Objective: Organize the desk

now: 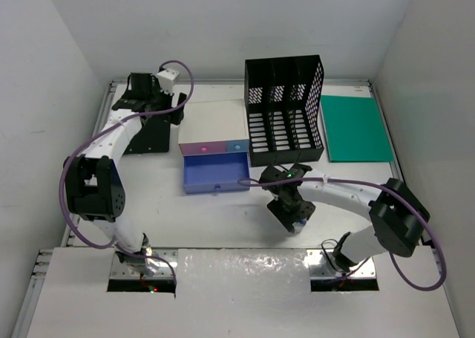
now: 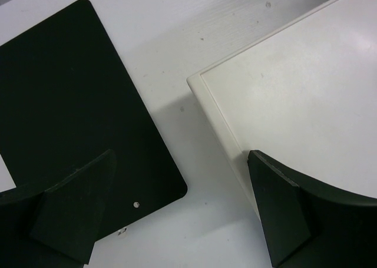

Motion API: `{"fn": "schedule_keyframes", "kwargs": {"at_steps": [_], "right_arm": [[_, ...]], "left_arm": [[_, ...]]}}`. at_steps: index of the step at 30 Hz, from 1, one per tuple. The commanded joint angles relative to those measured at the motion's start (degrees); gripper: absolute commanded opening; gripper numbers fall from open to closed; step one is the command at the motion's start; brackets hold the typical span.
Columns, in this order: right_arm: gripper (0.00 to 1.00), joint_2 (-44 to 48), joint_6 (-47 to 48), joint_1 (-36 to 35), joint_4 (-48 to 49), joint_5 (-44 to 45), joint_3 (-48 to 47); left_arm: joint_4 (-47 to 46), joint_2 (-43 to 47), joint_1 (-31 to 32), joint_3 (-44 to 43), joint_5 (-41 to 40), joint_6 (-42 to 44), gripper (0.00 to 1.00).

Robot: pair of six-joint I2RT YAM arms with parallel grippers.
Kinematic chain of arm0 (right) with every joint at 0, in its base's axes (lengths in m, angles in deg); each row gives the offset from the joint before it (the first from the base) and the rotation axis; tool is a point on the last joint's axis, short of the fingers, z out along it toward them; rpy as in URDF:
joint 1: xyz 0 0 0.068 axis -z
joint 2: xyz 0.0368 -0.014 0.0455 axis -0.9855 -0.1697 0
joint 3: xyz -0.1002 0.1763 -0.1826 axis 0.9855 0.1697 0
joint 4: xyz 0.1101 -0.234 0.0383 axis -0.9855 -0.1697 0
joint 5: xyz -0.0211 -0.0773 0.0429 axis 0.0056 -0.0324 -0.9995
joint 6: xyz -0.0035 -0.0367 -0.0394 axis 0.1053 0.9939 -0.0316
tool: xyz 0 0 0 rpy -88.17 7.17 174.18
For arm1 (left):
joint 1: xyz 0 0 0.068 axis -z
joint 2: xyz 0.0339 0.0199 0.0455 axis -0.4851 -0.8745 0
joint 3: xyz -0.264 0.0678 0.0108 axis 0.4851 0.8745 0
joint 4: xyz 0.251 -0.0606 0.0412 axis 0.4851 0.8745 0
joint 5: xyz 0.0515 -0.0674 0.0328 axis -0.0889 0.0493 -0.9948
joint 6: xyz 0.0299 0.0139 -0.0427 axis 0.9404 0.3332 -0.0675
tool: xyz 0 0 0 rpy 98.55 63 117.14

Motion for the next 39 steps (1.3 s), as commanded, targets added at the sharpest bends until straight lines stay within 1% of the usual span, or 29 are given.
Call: {"fn": "schedule_keyframes", "kwargs": {"at_steps": [1, 2, 3, 5, 6, 9, 10, 12, 13, 14, 15, 16, 17, 19, 20, 22, 23, 24, 25, 26, 27, 31, 35, 37, 38, 39], "right_arm": [[0.56, -0.8, 1.4, 0.3, 5.2, -4.1, 0.0], [0.45, -1.2, 1.3, 0.4, 4.8, -3.9, -0.2], [0.24, -1.5, 1.2, 0.4, 4.4, -3.4, -0.4], [0.1, -1.4, 1.0, 0.3, 3.1, -3.7, -1.2], [0.0, -0.7, 1.1, 0.3, 2.6, -4.5, -1.7], [0.0, 2.5, 3.9, 0.1, 1.8, -7.4, -5.0], [0.0, 3.4, 6.8, -0.2, 2.1, -10.2, -7.7], [0.0, 5.3, 10.4, -1.5, 3.4, -11.6, -11.6], [0.0, 6.7, 14.9, -3.4, 7.2, -12.3, -15.4], [0.0, 7.2, 17.7, -5.0, 10.6, -12.4, -16.7], [0.0, 7.7, 20.4, -8.8, 14.3, -12.3, -17.8], [0.0, 7.9, 27.2, -10.4, 18.9, -11.9, -18.3], [0.0, 7.9, 30.3, -11.5, 27.2, -11.9, -19.0], [0.0, 7.0, 36.4, -11.9, 34.7, -12.2, -19.6], [0.0, 5.2, 38.6, -11.9, 41.7, -10.6, -19.5], [0.0, 2.3, 44.4, -10.6, 48.0, -12.7, -20.2], [0.0, 0.4, 45.5, -10.0, 48.8, -14.6, -21.0], [0.0, -4.1, 46.4, -8.8, 49.1, -18.4, -22.4], [0.0, -6.6, 48.0, -8.3, 48.7, -19.8, -23.8], [0.0, -11.1, 48.8, -8.1, 48.0, -20.7, -26.6], [0.0, -13.0, 49.6, -7.7, 47.9, -21.6, -27.6], [0.0, -20.5, 52.7, -7.3, 51.2, -18.5, -30.3], [0.0, -24.0, 53.3, -6.3, 58.6, -17.1, -27.8], [0.0, -24.9, 53.3, -6.1, 60.3, -15.5, -26.9], [0.05, -25.5, 52.8, -5.9, 59.6, -15.4, -26.8], [0.12, -25.6, 52.5, -5.8, 59.0, -15.4, -26.8]], "left_arm": [[1.1, 3.1, 0.4, 0.3, -1.2, 1.3, 0.94], [1.1, 3.3, 0.4, 0.4, -1.2, 1.4, 0.93], [1.1, 3.5, 0.4, 0.4, -1.2, 1.5, 0.93], [1.1, 3.9, 0.3, 0.5, -1.1, 1.7, 0.93], [1.1, 4.1, 0.4, 0.5, -0.9, 1.8, 0.94], [1.4, 4.4, 0.4, 0.5, -0.7, 2.1, 0.93], [1.5, 4.5, 0.4, 0.5, -0.7, 2.1, 0.93], [1.4, 4.5, 0.4, 0.3, -0.6, 2.4, 0.94], [1.4, 4.3, 0.4, 0.2, -0.6, 2.4, 0.93], [1.3, 4.3, 0.4, 0.1, -0.6, 2.2, 0.94], [1.3, 4.2, 0.4, 0.0, -0.6, 2.3, 0.93], [1.3, 4.2, 0.4, 0.0, -0.5, 2.3, 0.94], [1.4, 4.2, 0.4, 0.0, -0.5, 2.2, 0.93], [1.8, 4.2, 0.4, -0.1, -0.6, 2.4, 0.94], [2.0, 4.2, 0.4, -0.2, -0.6, 2.7, 0.94], [2.2, 4.2, 0.4, -0.1, -1.4, 2.9, 0.94], [2.3, 4.2, 0.4, 0.0, -1.6, 3.0, 0.93], [2.2, 4.3, 0.4, 0.1, -1.8, 3.1, 0.93], [2.2, 4.4, 0.3, 0.3, -1.9, 3.3, 0.93], [2.2, 4.4, 0.4, 0.3, -1.9, 3.5, 0.93], [2.1, 4.4, 0.4, 0.4, -2.1, 3.5, 0.94], [1.9, 3.9, 0.4, 0.4, -3.5, 3.6, 0.94], [2.0, 3.5, 0.4, 0.3, -4.6, 3.9, 0.94], [2.0, 3.6, 0.4, 0.3, -4.7, 3.9, 0.94], [2.0, 3.7, 0.4, 0.4, -4.7, 4.0, 0.94], [2.0, 3.7, 0.4, 0.4, -4.7, 4.0, 0.94]]}}
